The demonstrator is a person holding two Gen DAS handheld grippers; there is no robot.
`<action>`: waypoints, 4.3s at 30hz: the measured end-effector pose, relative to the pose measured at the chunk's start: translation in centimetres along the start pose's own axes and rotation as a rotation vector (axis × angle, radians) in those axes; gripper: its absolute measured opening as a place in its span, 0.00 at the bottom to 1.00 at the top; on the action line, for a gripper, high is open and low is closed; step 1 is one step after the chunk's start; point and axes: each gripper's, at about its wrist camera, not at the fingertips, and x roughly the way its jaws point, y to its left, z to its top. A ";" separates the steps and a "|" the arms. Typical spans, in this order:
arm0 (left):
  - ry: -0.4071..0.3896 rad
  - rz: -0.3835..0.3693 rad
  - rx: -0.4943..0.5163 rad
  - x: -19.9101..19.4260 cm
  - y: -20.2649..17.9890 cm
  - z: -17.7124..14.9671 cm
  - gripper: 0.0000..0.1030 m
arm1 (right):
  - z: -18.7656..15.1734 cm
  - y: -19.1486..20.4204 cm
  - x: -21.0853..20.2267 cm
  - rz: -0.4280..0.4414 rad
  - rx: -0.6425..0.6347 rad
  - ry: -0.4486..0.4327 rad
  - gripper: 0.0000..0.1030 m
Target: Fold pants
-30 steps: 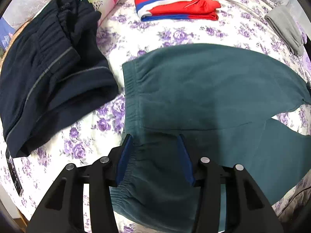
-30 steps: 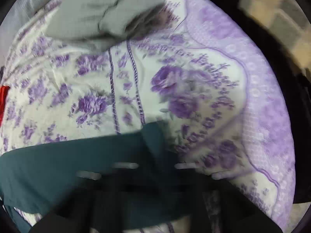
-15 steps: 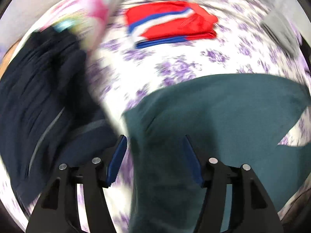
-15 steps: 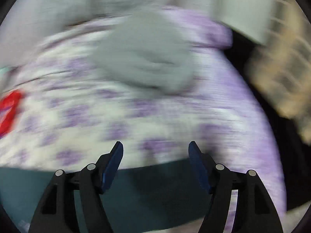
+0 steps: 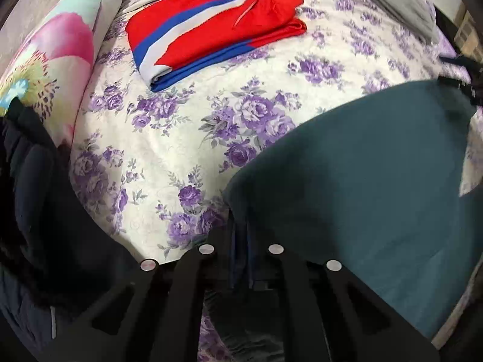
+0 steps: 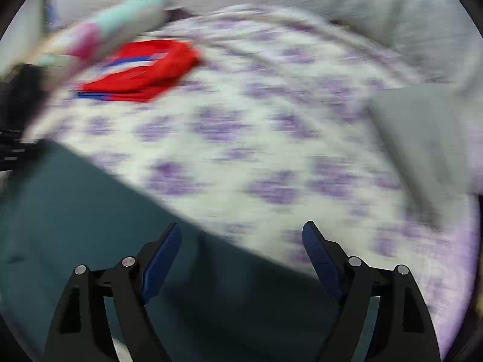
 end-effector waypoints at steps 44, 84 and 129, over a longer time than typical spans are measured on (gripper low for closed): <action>0.044 0.035 -0.592 -12.1 -4.0 -19.5 0.67 | -19.3 6.3 -13.0 0.482 0.247 0.114 0.38; 0.103 0.340 -0.741 -10.5 -2.9 -17.4 0.46 | -21.4 -9.1 -13.4 0.011 0.798 -0.007 0.56; 0.179 0.322 -0.402 -5.7 -9.0 -14.8 0.66 | -42.0 -14.6 -21.3 -0.045 1.282 -0.101 0.43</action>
